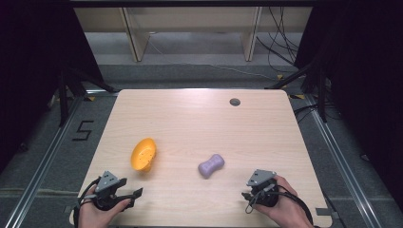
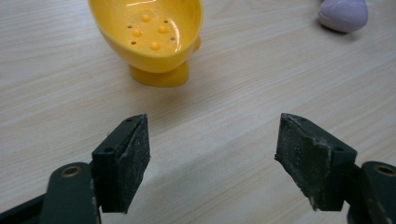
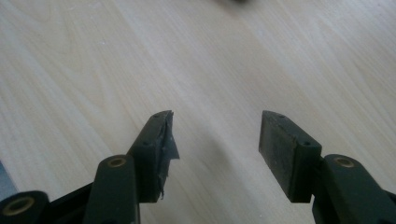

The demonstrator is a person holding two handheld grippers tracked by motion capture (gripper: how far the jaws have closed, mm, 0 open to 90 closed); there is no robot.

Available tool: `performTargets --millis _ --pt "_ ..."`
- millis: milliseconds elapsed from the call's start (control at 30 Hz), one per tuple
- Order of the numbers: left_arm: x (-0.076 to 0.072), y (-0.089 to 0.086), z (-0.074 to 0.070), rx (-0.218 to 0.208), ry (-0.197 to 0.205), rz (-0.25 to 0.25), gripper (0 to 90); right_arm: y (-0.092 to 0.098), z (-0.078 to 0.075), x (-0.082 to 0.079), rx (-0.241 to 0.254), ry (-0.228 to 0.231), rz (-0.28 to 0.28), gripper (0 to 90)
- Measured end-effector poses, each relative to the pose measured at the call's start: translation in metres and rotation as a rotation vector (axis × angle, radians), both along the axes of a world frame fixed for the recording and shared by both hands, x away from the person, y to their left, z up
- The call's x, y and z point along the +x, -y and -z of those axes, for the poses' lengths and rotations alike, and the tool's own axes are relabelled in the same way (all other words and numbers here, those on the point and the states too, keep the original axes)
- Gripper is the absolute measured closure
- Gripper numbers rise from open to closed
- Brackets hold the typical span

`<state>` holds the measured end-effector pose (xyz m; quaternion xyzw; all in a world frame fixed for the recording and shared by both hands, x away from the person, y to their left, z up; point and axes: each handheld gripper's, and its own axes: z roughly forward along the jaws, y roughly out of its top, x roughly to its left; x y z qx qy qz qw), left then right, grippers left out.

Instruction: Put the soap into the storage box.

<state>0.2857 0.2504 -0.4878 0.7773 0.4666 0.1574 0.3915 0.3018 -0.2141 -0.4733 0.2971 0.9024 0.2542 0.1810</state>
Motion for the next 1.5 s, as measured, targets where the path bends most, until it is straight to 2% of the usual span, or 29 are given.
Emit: performTargets --millis 33,100,133,167,200,233,300,333,367,433,467,500,533,600,767,800,867,900,933,967,1000,1067,1100,1133,1433,1500 --pt "0.001 0.002 -0.004 0.013 -0.003 0.019 24.9 0.003 -0.005 0.001 -0.025 -0.034 0.0 45.4" --pt "0.004 0.008 -0.009 0.037 0.002 0.056 22.3 0.004 -0.005 0.001 -0.02 -0.042 0.012 45.3" --pt "0.008 0.017 -0.015 0.04 0.008 0.09 18.1 0.006 -0.005 0.003 -0.023 -0.043 0.013 45.3" --pt "0.008 0.017 -0.015 0.04 0.008 0.09 16.9 0.006 -0.005 0.004 -0.024 -0.057 0.0 45.2" --pt "0.014 0.027 -0.021 0.063 0.023 0.122 16.6 0.006 -0.005 0.003 -0.025 -0.05 0.012 45.1" --pt "0.014 0.027 -0.021 0.063 0.023 0.122 16.5 0.006 -0.005 0.003 -0.025 -0.05 0.012 45.1" --pt "0.02 0.036 -0.027 0.098 0.011 0.149 16.5 0.006 -0.005 0.002 -0.022 -0.039 0.026 44.8" --pt "0.025 0.042 -0.031 0.107 -0.006 0.163 16.5 0.006 -0.006 0.002 -0.022 -0.041 0.026 44.8" --pt "0.027 0.046 -0.033 0.11 -0.008 0.173 16.5 0.006 -0.006 0.002 -0.019 -0.042 0.04 44.7" --pt "0.035 0.056 -0.038 0.134 -0.008 0.207 16.5 0.007 -0.005 0.002 -0.017 -0.04 0.033 44.7" --pt "0.04 0.066 -0.041 0.129 -0.015 0.217 16.9 0.009 -0.005 0.002 -0.018 -0.05 0.044 44.6" --pt "0.04 0.066 -0.041 0.129 -0.015 0.217 17.0 0.009 -0.005 0.002 -0.018 -0.05 0.044 44.6" --pt "0.046 0.077 -0.042 0.122 -0.014 0.228 17.1 0.01 -0.004 0.003 -0.022 -0.047 0.032 44.6" --pt "0.05 0.082 -0.042 0.12 -0.022 0.236 17.2 0.011 -0.005 0.003 -0.019 -0.047 0.037 44.6" --pt "0.062 0.098 -0.045 0.146 -0.039 0.26 18.8 0.011 -0.006 0.002 -0.01 -0.055 0.061 44.6" --pt "0.067 0.103 -0.046 0.156 -0.055 0.282 19.2 0.012 -0.005 0.003 -0.014 -0.041 0.063 44.6" --pt "0.07 0.106 -0.046 0.172 -0.048 0.295 19.4 0.012 -0.005 0.003 -0.016 -0.048 0.064 44.6" --pt "0.071 0.109 -0.047 0.179 -0.075 0.3 19.4 0.012 -0.005 0.003 -0.016 -0.048 0.064 44.6" --pt "0.075 0.111 -0.048 0.199 -0.095 0.326 19.7 0.013 -0.005 0.003 -0.016 -0.048 0.063 44.7" --pt "0.076 0.113 -0.047 0.195 -0.107 0.329 19.8 0.012 -0.005 0.003 -0.012 -0.046 0.067 44.6" --pt "0.08 0.12 -0.046 0.198 -0.096 0.319 20.2 0.013 -0.005 0.003 -0.014 -0.046 0.068 44.6" --pt "0.082 0.123 -0.045 0.193 -0.1 0.316 20.8 0.013 -0.005 0.003 -0.014 -0.046 0.067 44.6" --pt "0.084 0.125 -0.046 0.205 -0.094 0.328 21.1 0.013 -0.005 0.003 -0.014 -0.046 0.068 44.6" --pt "0.087 0.131 -0.046 0.205 -0.115 0.335 21.6 0.013 -0.005 0.003 -0.016 -0.051 0.068 44.6" --pt "0.098 0.155 -0.046 0.232 -0.144 0.348 22.9 0.014 -0.005 0.003 -0.011 -0.052 0.07 44.5" --pt "0.1 0.161 -0.045 0.232 -0.165 0.35 23.0 0.014 -0.004 0.003 -0.009 -0.054 0.07 44.5"
